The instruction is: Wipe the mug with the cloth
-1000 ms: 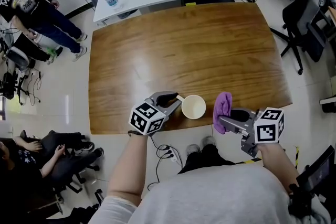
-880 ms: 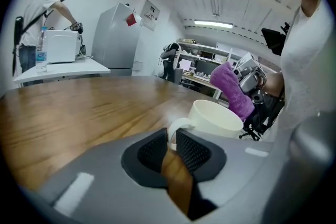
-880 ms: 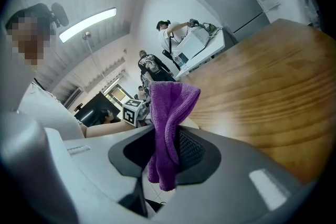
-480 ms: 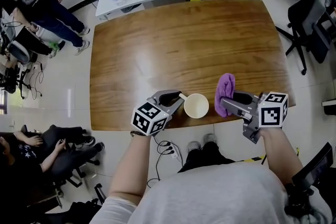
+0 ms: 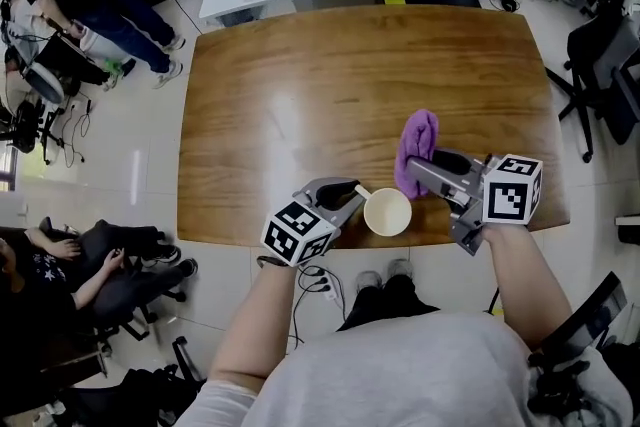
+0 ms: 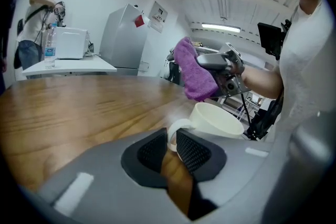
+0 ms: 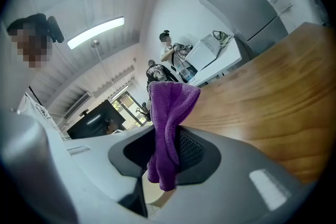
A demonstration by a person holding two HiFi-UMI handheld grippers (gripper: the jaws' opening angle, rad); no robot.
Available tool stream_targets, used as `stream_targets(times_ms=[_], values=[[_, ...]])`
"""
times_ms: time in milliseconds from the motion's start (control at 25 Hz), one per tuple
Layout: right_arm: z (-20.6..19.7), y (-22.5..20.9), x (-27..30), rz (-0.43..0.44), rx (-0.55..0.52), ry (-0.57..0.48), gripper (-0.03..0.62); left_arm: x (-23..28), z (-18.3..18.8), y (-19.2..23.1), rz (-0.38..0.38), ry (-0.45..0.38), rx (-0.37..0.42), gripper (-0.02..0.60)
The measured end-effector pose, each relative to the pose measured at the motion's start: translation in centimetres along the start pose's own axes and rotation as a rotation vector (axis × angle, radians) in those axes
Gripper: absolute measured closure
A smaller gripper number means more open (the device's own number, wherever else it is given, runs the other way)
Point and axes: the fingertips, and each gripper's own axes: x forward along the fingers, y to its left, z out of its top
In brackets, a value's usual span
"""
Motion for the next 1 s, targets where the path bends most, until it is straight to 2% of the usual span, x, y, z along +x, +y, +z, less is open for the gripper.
stream_targets(times_ms=[200,560,800,1000], values=[[-0.4,-1.2,3.3,0.036,0.008,0.049,0.484,0.2,0.1,0.6,0.008,-0.017,-0.020,0.526],[-3.9,-3.3,5.5,0.055,0.040,0.206,0.485,0.5,0.1,0.8,0.016,-0.034,-0.037,0.526],[-6.5,-4.6,5.8,-0.008,-0.051,0.327,0.485,0.6,0.1,1.0,0.029,-0.037,-0.042,0.531],[-8.1,-6.7,5.4,-0.073,-0.040,0.376,0.485,0.8,0.1,1.0,0.037,-0.034,-0.054,0.531]])
